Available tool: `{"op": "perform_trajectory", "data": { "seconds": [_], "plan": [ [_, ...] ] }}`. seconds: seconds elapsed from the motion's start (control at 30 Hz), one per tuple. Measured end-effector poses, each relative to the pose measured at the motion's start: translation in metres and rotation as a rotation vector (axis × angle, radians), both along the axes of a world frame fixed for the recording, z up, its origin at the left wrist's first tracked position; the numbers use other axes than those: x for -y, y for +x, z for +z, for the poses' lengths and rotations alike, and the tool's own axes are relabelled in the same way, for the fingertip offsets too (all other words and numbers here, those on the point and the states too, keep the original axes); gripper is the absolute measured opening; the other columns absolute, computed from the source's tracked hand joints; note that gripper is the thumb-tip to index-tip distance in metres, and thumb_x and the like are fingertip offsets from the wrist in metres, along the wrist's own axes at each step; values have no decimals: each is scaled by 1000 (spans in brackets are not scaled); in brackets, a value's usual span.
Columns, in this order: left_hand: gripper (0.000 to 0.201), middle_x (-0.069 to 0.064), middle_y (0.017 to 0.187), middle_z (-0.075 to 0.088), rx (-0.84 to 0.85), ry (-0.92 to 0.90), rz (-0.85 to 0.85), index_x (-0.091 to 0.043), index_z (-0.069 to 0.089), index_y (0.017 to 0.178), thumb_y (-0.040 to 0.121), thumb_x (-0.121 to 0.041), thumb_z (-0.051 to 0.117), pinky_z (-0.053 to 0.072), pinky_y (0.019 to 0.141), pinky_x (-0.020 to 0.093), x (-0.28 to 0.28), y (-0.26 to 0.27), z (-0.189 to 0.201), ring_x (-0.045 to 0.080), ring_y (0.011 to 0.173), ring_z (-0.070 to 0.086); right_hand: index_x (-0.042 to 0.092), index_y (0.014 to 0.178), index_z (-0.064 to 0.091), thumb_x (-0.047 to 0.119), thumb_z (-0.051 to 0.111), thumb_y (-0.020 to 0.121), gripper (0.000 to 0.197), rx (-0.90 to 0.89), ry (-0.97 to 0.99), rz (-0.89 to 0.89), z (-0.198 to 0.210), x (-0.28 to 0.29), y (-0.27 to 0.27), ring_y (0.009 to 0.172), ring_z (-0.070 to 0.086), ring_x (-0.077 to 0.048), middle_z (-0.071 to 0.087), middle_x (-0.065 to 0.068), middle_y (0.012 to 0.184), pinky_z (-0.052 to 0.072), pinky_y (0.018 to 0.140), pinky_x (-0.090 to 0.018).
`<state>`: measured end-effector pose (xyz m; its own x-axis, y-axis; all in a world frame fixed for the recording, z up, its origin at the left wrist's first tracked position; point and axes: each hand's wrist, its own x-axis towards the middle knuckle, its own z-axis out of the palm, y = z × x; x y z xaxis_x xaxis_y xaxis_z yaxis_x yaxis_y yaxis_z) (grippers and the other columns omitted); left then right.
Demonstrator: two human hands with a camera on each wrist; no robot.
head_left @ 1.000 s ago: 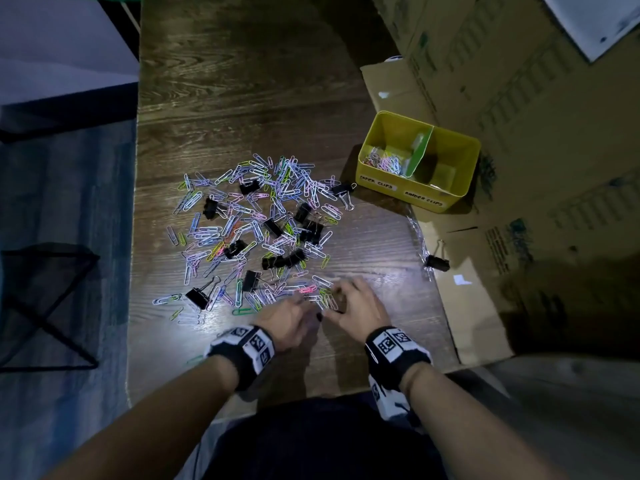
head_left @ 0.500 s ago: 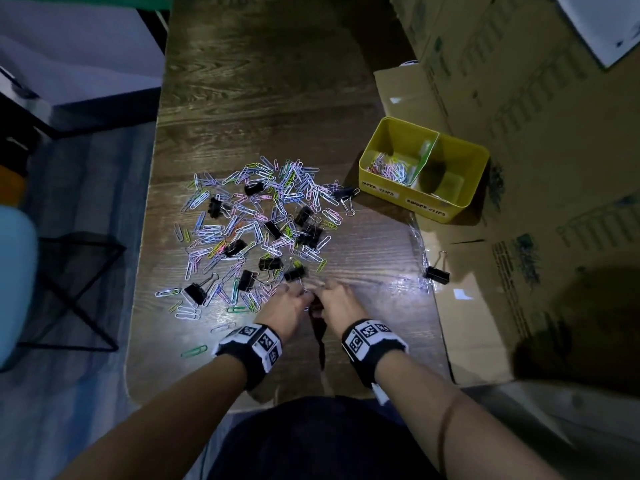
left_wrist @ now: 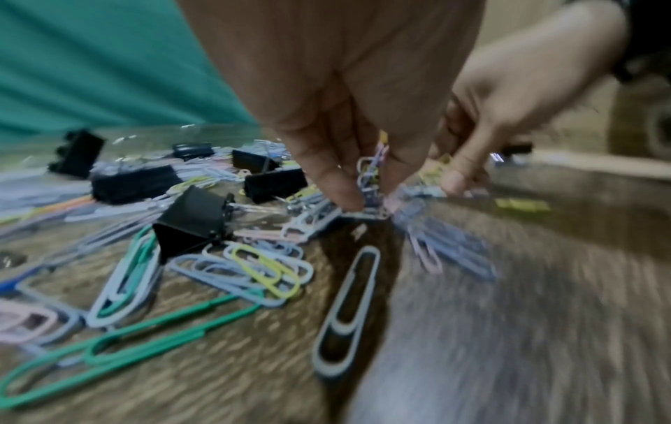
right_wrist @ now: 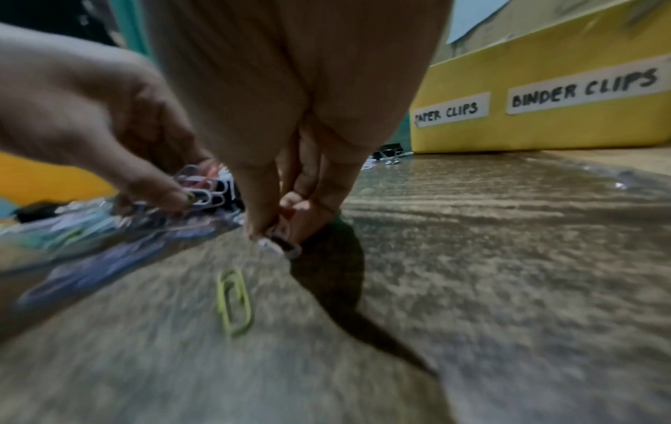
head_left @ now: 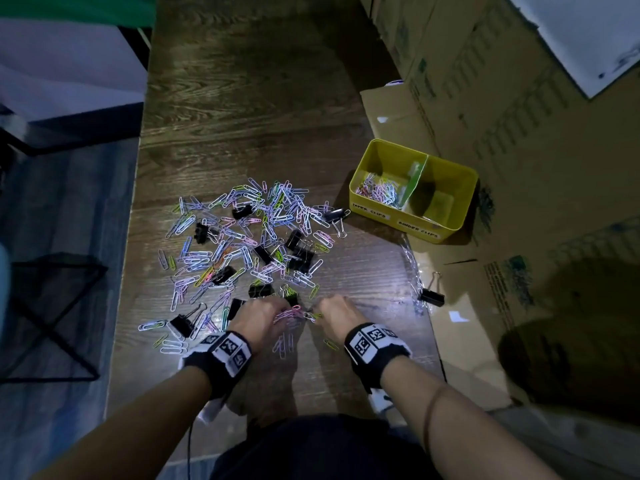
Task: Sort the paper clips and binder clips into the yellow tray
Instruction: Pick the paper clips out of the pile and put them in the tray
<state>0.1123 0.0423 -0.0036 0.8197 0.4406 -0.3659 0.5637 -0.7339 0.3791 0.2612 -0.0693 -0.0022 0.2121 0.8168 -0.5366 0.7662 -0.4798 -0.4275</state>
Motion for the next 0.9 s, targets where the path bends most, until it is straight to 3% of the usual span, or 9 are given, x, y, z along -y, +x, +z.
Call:
{"op": "perform_trajectory", "data": {
  "seconds": [0.1,0.2,0.33,0.47,0.53,0.63,0.73,0.8,0.9],
  "plan": [
    [16,-2,77,64,49,-337,233,-9,64,96,82,-15,68,48,63,22,-17,8,14,3,61,55,10,99,67,20,64,89,14,-182,-39,-162,-1,-5,14,83,64,-23,68,-9,93,47,67,-26],
    [13,14,71,65,128,-742,379,-3,61,82,77,-9,71,51,62,34,-38,27,42,17,58,60,13,86,70,21,70,84,9,-458,72,-363,-1,3,32,81,66,-21,72,-6,87,51,78,-32],
    [8,8,66,66,289,-888,374,-7,64,77,75,-5,72,51,55,26,-63,87,90,17,53,56,15,83,66,8,69,83,7,-781,293,-646,23,8,54,69,61,-13,68,-3,77,49,77,-26],
    [9,9,64,66,473,-925,357,-4,64,77,74,2,71,50,49,27,-82,170,106,22,53,57,6,83,67,7,69,77,6,-901,537,-835,57,0,81,59,59,-8,67,4,65,50,66,-21],
    [11,12,63,63,486,-885,384,-5,62,73,76,1,71,48,47,26,-79,202,104,19,46,56,8,81,68,11,68,74,8,-905,657,-845,82,-4,92,57,58,-8,67,4,64,51,62,-21],
    [22,11,60,57,510,-803,447,-10,56,65,76,3,70,47,40,21,-77,245,89,8,38,54,10,86,67,7,68,78,9,-797,774,-848,106,-16,114,59,59,-6,70,6,67,52,65,-20],
    [18,7,63,62,448,-685,443,-14,61,67,75,-2,73,50,54,28,-78,267,63,15,50,58,12,89,67,6,68,83,9,-653,798,-875,116,-31,143,58,60,-5,71,8,69,52,63,-19],
    [8,6,74,70,373,-587,346,-15,70,79,74,-11,75,50,64,29,-79,270,55,18,63,62,12,90,66,10,70,82,8,-513,788,-892,115,-42,164,56,60,-4,70,6,72,51,60,-17],
    [24,4,98,72,311,-498,248,-15,70,103,79,-16,70,52,81,27,-79,264,56,16,86,66,7,100,66,17,70,84,19,-260,664,-880,100,-60,191,64,63,-9,69,-4,86,54,65,-16]
  ]
}}
